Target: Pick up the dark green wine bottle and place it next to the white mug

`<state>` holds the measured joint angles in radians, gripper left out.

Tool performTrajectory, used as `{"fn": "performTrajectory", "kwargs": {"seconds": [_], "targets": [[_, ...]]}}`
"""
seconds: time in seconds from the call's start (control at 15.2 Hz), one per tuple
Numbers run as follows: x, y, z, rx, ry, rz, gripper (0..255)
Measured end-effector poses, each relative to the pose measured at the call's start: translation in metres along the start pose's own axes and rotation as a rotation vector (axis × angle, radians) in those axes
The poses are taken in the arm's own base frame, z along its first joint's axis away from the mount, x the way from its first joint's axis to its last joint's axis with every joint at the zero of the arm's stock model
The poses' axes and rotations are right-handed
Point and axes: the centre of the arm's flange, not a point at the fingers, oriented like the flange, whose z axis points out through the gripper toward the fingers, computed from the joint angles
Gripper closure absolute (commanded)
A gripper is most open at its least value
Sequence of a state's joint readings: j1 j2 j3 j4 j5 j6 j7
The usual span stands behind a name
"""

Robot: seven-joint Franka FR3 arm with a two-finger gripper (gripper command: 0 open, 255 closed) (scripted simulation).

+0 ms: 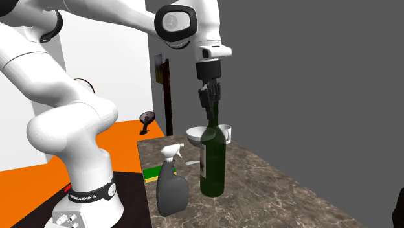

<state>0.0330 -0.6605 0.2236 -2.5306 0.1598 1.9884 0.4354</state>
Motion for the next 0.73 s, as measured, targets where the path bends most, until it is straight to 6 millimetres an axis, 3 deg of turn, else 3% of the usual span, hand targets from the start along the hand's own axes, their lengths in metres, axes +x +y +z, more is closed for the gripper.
{"fn": "performTrajectory", "kwargs": {"seconds": [0.73], "targets": [[0.006,-0.004,-0.058,0.000,0.000,0.000,255]]}}
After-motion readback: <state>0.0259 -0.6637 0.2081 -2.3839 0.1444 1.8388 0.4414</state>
